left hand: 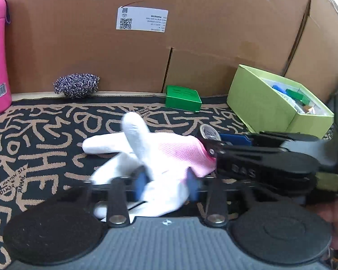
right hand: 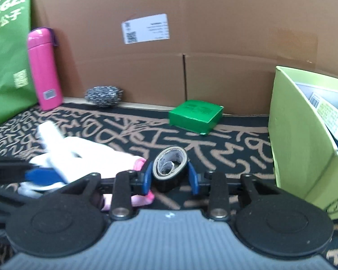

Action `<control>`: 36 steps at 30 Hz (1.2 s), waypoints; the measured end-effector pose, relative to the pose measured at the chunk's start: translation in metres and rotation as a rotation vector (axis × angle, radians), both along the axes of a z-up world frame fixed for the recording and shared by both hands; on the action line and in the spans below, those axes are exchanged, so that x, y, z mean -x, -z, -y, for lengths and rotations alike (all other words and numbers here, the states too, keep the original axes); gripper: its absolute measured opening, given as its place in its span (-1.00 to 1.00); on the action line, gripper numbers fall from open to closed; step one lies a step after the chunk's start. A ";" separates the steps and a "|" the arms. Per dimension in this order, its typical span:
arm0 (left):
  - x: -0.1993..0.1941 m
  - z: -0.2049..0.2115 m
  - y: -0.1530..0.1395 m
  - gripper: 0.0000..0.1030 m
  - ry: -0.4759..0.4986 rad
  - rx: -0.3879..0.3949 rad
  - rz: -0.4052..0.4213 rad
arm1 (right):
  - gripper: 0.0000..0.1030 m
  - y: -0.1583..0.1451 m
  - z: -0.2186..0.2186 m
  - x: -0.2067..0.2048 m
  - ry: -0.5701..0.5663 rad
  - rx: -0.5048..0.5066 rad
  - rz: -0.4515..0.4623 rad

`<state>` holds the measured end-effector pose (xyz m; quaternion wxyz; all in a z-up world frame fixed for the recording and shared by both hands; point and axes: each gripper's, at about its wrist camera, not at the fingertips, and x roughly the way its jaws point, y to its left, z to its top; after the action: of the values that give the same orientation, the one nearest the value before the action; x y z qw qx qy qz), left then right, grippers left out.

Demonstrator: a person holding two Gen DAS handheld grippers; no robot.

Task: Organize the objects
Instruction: 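Carry the glove and tape roll into the lime-green box and open both tools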

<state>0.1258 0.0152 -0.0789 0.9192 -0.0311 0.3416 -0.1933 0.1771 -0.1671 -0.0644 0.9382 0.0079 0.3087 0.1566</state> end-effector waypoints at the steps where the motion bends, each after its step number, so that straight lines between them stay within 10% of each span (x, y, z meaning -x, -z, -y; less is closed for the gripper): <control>1: 0.000 -0.003 0.000 -0.67 -0.001 0.014 -0.011 | -0.37 0.000 0.001 0.003 -0.007 -0.018 -0.007; 17: 0.031 0.033 -0.070 -0.81 0.080 0.065 0.125 | -0.36 -0.053 0.059 0.077 0.058 -0.139 0.217; 28: -0.004 0.151 -0.121 -0.81 0.282 0.114 0.183 | -0.36 -0.101 0.159 0.092 0.312 -0.075 0.401; 36: -0.041 0.250 -0.103 -0.80 0.357 0.053 0.146 | -0.36 -0.098 0.234 0.063 0.517 0.050 0.376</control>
<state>0.1663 -0.2352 0.0238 0.8915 0.0196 0.2689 -0.3641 0.1138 -0.4011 0.0333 0.9874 0.0340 0.1213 -0.0958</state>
